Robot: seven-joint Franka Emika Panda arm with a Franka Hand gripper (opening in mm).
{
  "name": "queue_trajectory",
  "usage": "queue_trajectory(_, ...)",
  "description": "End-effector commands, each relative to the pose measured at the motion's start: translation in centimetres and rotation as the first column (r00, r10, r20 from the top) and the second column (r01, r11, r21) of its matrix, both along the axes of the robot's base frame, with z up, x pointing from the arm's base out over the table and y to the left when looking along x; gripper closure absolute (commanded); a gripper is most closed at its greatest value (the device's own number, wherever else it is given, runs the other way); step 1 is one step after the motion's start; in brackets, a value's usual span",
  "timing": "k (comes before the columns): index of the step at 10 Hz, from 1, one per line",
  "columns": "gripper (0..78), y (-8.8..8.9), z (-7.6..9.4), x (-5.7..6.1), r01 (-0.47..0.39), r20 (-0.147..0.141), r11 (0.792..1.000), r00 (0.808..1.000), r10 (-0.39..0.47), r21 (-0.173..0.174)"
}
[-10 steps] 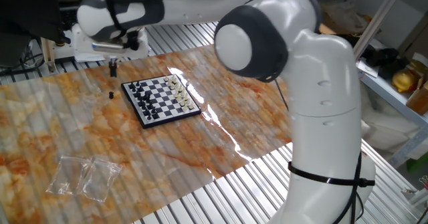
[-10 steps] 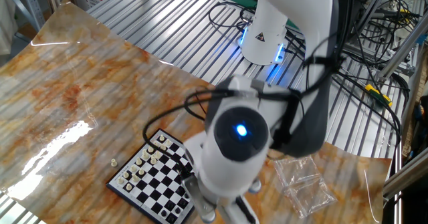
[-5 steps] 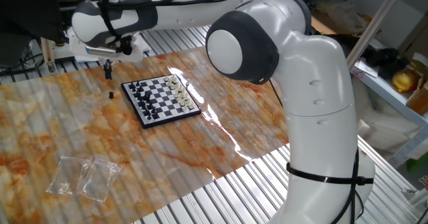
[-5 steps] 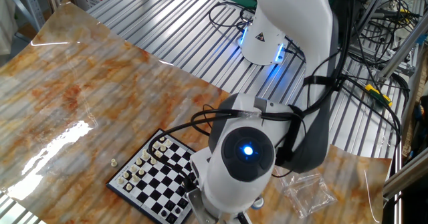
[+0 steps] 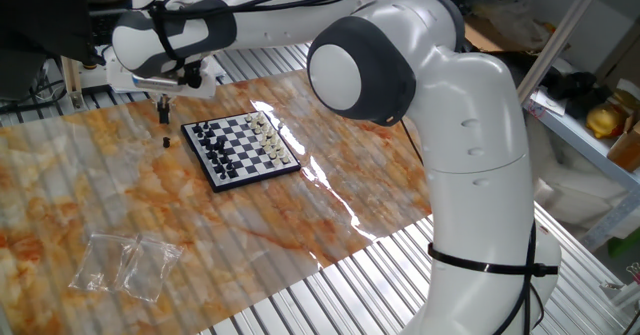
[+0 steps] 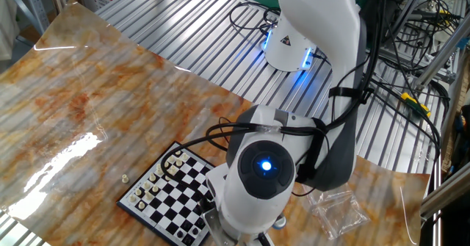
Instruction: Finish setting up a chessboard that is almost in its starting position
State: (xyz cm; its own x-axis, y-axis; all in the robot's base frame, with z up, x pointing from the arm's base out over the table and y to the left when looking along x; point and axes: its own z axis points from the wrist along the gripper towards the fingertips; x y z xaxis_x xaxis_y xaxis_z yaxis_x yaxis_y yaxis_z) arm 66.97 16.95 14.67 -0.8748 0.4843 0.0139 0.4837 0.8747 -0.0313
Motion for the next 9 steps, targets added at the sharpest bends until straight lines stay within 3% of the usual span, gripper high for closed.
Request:
queue_trajectory(1,77.6,-0.7,-0.9,0.4,-0.022,0.020,1.000,1.000,0.022,0.004)
queue_trajectory(9,77.6,-0.7,-3.0,1.0,-0.022,0.041,1.000,0.999,0.022,0.004)
